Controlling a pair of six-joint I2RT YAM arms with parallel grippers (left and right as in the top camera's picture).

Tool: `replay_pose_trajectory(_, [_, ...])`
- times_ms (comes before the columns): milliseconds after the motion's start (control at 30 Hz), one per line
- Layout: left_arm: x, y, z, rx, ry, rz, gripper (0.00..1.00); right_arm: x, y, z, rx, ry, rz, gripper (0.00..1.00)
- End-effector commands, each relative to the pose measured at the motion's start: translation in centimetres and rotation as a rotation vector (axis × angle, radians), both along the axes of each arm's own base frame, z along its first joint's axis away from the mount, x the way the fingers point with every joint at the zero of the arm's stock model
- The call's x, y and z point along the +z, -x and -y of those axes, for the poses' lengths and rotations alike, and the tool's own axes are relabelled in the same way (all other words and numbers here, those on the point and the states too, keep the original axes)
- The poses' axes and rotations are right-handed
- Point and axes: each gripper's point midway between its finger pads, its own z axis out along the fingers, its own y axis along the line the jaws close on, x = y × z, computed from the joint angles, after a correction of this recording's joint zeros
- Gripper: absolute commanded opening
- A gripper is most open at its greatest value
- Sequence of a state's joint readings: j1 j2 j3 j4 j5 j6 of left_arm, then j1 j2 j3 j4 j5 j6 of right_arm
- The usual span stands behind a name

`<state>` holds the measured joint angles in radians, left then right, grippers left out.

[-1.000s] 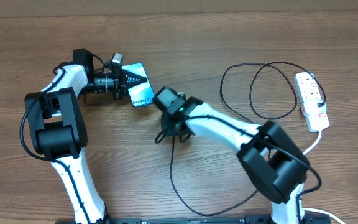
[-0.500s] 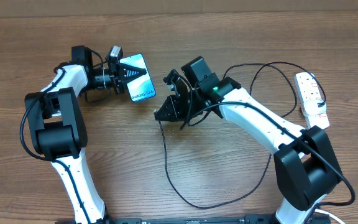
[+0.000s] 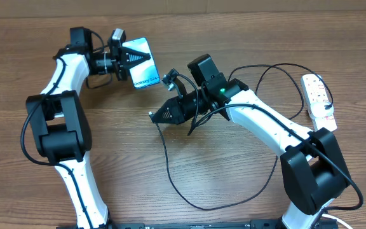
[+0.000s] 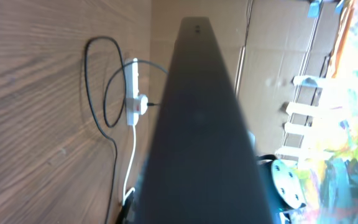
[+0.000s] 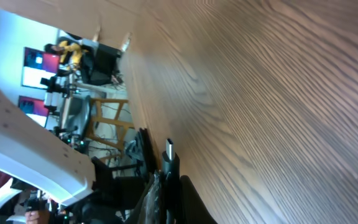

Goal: Plug charger to phone and switch on socket

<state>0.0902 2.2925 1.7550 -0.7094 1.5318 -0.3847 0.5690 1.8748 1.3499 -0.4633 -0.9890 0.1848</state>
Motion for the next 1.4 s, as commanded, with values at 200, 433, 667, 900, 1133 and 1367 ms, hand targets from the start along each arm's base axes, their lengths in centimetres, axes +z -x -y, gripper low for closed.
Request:
replay_pose_trajectory(200, [3.0, 0.7, 2.1, -0.061, 0.044, 0.041, 0.04, 1.3, -2.6, 2.1, -0.075, -0.046, -0.019, 0.04])
replay_pose_trajectory(433, [3.0, 0.8, 2.4, -0.068, 0.046, 0.029, 0.04, 1.3, -4.4, 3.8, -0.127, -0.049, -0.014, 0.04])
replay_pose_trajectory(667, [3.0, 1.1, 3.3, -0.087, 0.046, 0.028, 0.04, 1.4, -4.4, 3.8, -0.127, -0.050, -0.011, 0.04])
replay_pose_trajectory(900, [3.0, 1.2, 3.7, -0.095, 0.045, 0.033, 0.04, 1.6, -4.7, 3.6, -0.128, -0.060, 0.006, 0.04])
replay_pose_trajectory(1133, [3.0, 1.2, 3.7, -0.095, 0.044, 0.040, 0.04, 0.8, -5.6, 3.9, -0.209, -0.006, -0.040, 0.04])
replay_pose_trajectory(1367, [3.0, 1.2, 3.7, -0.095, 0.043, 0.044, 0.04, 1.0, -5.8, 3.8, -0.235, -0.010, -0.078, 0.04])
